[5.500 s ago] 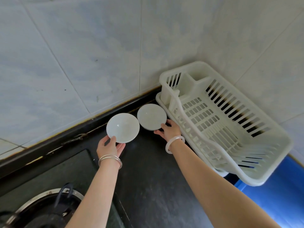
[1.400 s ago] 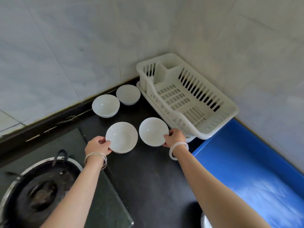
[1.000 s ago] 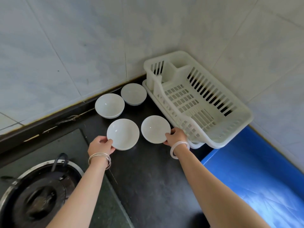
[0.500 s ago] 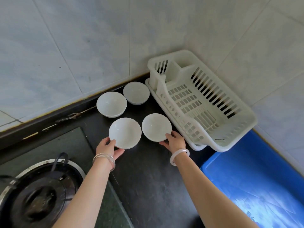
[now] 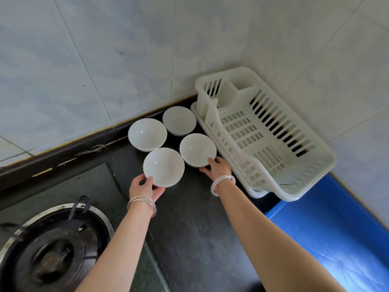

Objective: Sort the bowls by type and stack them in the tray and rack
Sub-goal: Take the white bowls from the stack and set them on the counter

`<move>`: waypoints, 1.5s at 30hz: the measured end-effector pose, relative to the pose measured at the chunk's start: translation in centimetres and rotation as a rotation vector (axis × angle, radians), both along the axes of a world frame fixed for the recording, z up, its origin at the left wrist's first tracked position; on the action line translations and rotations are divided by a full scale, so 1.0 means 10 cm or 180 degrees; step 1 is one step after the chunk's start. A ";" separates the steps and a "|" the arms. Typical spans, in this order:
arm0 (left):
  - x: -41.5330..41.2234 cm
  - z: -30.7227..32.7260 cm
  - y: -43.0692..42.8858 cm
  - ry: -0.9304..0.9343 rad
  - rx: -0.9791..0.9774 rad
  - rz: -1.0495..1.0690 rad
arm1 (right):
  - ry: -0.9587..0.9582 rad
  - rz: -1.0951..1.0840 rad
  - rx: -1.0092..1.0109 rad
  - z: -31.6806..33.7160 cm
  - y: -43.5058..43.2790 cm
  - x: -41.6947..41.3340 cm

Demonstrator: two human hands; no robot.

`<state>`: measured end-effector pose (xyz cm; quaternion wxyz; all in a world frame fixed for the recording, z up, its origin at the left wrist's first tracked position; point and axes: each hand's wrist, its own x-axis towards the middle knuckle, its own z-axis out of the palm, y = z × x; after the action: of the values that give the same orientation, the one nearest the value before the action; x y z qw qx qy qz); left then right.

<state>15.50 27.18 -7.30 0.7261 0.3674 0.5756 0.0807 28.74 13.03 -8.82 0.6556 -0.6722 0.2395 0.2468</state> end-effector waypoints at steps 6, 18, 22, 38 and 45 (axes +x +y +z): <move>-0.02 -0.02 -0.01 -0.0057 0.0064 0.0046 | -0.0026 0.0073 -0.0006 -0.02 0.05 0.04; -0.12 -0.10 -0.19 -0.0261 0.0591 0.0042 | 0.0305 0.0243 0.0218 0.19 -0.08 -0.16; -0.22 -0.06 -0.32 -0.0282 0.0441 -0.0152 | 0.0103 0.0631 0.0029 0.33 -0.29 -0.29; -0.87 0.34 -2.00 -0.0319 0.1401 -0.3699 | -0.0409 0.0530 -0.1824 0.82 -2.52 -1.96; -1.16 0.25 -2.73 -0.0168 0.2412 -0.4925 | -0.0396 0.0624 -0.3011 0.63 -3.20 -2.60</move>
<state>3.86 -0.14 -4.82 0.4185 0.8718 0.0806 -0.2415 2.73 -19.01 -2.51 0.2650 -0.9293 0.2213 0.1309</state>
